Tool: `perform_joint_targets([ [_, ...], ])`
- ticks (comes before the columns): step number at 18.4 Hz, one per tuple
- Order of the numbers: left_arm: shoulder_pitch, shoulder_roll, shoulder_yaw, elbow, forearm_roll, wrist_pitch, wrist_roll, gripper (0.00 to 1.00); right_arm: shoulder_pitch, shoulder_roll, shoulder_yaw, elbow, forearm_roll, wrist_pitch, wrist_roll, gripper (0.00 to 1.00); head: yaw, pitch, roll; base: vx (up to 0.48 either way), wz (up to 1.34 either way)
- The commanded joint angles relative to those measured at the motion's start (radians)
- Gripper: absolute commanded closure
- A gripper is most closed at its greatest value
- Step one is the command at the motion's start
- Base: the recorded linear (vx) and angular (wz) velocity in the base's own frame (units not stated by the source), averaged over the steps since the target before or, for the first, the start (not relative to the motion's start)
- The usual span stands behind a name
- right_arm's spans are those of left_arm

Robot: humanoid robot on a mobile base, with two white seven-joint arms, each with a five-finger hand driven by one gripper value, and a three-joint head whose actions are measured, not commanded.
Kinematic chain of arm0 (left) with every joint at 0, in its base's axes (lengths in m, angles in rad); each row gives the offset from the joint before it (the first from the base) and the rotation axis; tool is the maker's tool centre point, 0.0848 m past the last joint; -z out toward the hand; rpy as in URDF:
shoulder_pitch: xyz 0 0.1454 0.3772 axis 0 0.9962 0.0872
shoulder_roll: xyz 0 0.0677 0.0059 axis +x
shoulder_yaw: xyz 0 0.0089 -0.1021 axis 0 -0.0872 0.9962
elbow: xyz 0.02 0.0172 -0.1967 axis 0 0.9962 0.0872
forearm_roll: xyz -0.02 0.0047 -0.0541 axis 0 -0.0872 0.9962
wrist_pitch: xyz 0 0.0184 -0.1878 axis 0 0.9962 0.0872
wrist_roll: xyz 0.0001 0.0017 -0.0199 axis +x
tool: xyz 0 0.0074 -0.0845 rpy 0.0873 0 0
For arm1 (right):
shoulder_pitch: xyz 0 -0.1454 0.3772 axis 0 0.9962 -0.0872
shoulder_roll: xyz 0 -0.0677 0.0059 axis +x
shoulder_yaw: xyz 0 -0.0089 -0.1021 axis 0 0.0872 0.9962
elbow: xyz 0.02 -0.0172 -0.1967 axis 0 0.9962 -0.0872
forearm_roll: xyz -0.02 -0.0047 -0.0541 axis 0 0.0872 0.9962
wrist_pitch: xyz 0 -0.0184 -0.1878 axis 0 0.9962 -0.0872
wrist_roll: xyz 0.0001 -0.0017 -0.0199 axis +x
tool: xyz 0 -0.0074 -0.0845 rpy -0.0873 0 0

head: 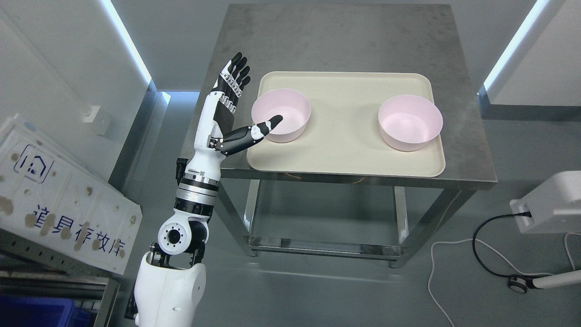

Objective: Stack pink IKEA bowls on left shelf middle
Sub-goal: 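Move the left hand toward the pink bowl nearer the robot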

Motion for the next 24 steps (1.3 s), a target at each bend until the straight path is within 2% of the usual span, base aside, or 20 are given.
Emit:
perform_joint_targets([
  [1,0.001,0.017,-0.019,-0.006,-0.001,0.011,0.001,0.00,0.000,-0.017,-0.005,-0.017,-0.002,0.004,0.000,0.00,0.0000,0.000,0.000,0.092,-0.33],
  [3,-0.011,0.017,-0.005,0.002,-0.003,0.019,0.008,0.00,0.000,-0.017,-0.005,-0.017,-0.002,0.004,0.000,0.00,0.0000,0.000,0.000,0.099,-0.31],
  [7,-0.089,0.018,0.111,0.052,-0.005,0.022,-0.001,0.00,0.001,-0.017,-0.005,-0.017,-0.002,0.004,0.000,0.00,0.0000,0.000,0.000,0.089,-0.22],
  [11,-0.087,0.190,0.118,0.089,-0.006,0.025,-0.101,0.00,0.000,-0.017,-0.005,-0.017,-0.002,0.004,0.000,0.00,0.0000,0.000,0.000,0.026,-0.08],
  [14,-0.094,0.268,0.135,0.144,-0.012,0.034,-0.145,0.00,0.000,-0.017,-0.005,-0.017,-0.002,0.004,0.000,0.00,0.0000,0.000,0.000,-0.005,0.01],
  [17,-0.117,0.354,0.122,0.150,-0.011,0.155,-0.177,0.00,0.000,-0.017,-0.005,-0.017,-0.002,0.004,0.000,0.00,0.0000,0.000,0.000,-0.005,0.01],
  [20,-0.214,0.313,0.121,0.173,-0.011,0.344,-0.309,0.01,0.000,-0.017,-0.005,-0.017,-0.002,0.004,0.000,0.00,0.0000,0.000,0.000,0.000,0.00],
  [22,-0.261,0.288,0.115,0.206,-0.017,0.353,-0.332,0.01,0.000,-0.017,-0.005,-0.017,-0.002,0.004,0.000,0.00,0.0000,0.000,0.000,-0.003,0.01],
  [24,-0.304,0.299,0.057,0.245,-0.043,0.353,-0.349,0.01,0.000,-0.017,-0.005,-0.017,-0.002,0.004,0.000,0.00,0.0000,0.000,0.000,0.000,0.00],
])
